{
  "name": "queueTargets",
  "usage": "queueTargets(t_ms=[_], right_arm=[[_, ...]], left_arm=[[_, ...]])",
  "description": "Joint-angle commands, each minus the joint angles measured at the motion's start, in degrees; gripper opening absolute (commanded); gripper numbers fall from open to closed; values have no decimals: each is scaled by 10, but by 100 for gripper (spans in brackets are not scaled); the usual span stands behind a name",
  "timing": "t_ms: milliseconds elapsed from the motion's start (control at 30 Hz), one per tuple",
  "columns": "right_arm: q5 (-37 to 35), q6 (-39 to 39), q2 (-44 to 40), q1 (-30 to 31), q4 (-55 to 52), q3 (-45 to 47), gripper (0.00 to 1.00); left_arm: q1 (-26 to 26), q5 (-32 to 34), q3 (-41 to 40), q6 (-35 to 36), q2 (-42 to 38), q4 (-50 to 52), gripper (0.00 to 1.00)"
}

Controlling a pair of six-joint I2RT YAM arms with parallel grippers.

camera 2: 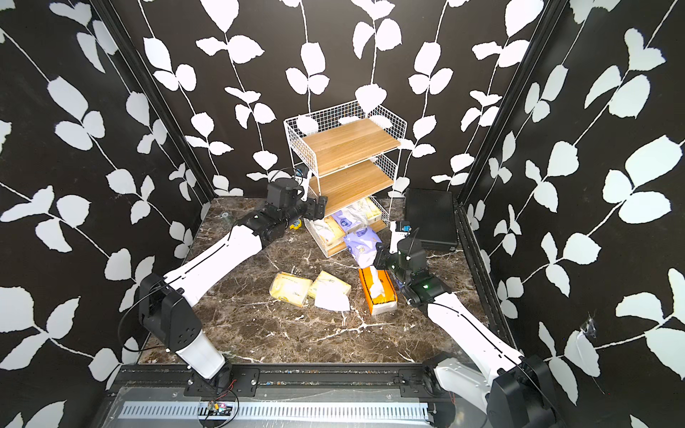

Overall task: Remove the tissue boxes from the shelf
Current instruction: Adjust the shelf at the center of the board, then place the box of tissues at the center of the board.

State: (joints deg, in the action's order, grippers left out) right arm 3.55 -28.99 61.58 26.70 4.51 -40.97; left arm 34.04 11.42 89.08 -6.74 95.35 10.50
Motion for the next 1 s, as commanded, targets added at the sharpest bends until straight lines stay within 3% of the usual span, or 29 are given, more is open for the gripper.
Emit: queueTargets(t_ms=[0,233,600,867,967], right_arm=[[-3,-9,11,20,28,-4,0],[-74,11,66,85,27,2,0],[-144,50,163,172,17,-11,0],[-202,9,159,270,13,14,0],[-218,-9,163,281,18,20,0]], left_arm=[[-24,15,-1,-15,-4,14,99],[-60,-12,-2,-46,2,33,99],[-69,-48,-21,-45,-29,57,99],[-69,-87,-33,-47,-87,82,99],[-69,-92,-40,-37,-104,96,99]])
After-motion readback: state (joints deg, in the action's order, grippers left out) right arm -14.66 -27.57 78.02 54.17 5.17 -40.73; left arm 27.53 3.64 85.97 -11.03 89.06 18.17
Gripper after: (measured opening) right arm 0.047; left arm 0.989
